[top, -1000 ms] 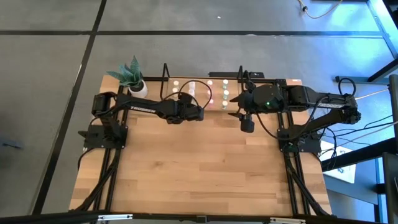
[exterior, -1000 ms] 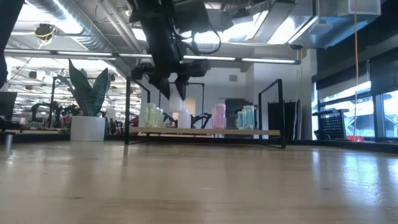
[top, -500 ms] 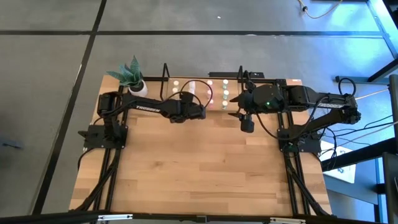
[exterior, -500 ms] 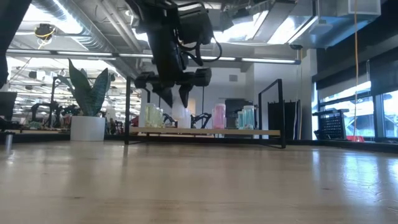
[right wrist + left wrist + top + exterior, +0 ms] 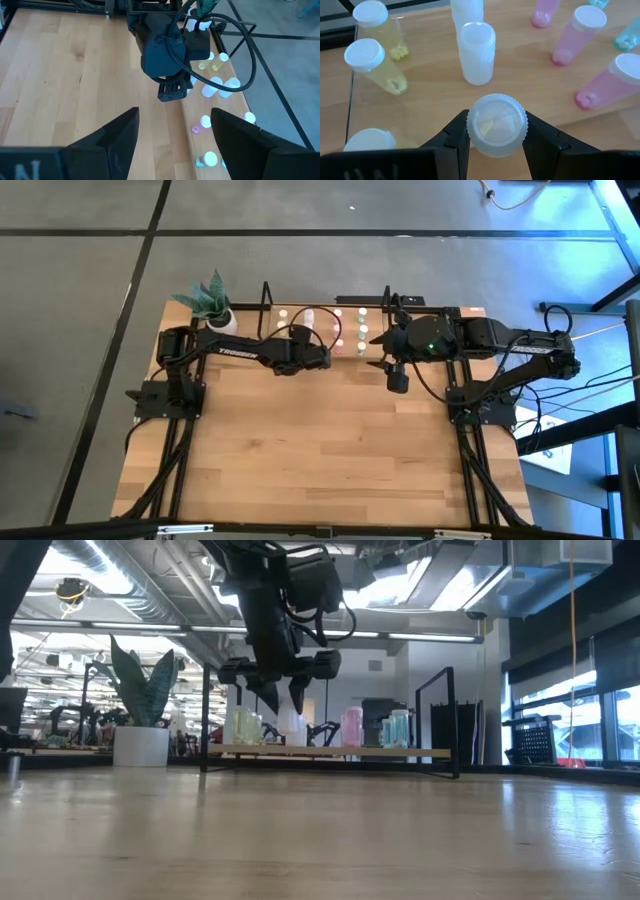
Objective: Pick and place medicine bottles onto shelf by color
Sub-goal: Put the white bottle on the shelf aligned with other white pill bottles
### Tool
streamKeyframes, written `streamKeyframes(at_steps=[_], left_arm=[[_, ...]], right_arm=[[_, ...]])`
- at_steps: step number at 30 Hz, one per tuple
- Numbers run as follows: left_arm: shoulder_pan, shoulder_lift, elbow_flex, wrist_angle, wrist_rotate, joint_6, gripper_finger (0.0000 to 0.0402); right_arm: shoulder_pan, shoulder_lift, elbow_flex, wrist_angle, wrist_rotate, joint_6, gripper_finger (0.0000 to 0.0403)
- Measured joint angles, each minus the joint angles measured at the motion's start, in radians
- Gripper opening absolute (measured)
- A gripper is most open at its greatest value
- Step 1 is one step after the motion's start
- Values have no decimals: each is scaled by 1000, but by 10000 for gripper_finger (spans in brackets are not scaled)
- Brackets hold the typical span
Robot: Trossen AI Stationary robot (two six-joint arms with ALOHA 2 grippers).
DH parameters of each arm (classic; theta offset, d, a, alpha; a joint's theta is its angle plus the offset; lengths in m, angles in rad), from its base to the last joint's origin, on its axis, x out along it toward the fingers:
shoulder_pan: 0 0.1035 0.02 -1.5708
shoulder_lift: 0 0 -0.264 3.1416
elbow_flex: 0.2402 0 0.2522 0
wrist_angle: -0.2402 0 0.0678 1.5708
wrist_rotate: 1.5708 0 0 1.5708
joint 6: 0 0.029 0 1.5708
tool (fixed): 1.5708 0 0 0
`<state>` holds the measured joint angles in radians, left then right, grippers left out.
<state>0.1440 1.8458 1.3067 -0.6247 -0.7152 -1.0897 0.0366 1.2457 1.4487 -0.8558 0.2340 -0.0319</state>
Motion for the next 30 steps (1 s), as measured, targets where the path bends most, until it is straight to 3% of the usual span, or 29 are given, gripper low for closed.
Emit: streamKeyframes(at_steps=[30], left_arm=[[20, 35, 0, 38, 8, 27, 142]], right_arm=[[0, 1, 0, 0, 0, 0, 248]])
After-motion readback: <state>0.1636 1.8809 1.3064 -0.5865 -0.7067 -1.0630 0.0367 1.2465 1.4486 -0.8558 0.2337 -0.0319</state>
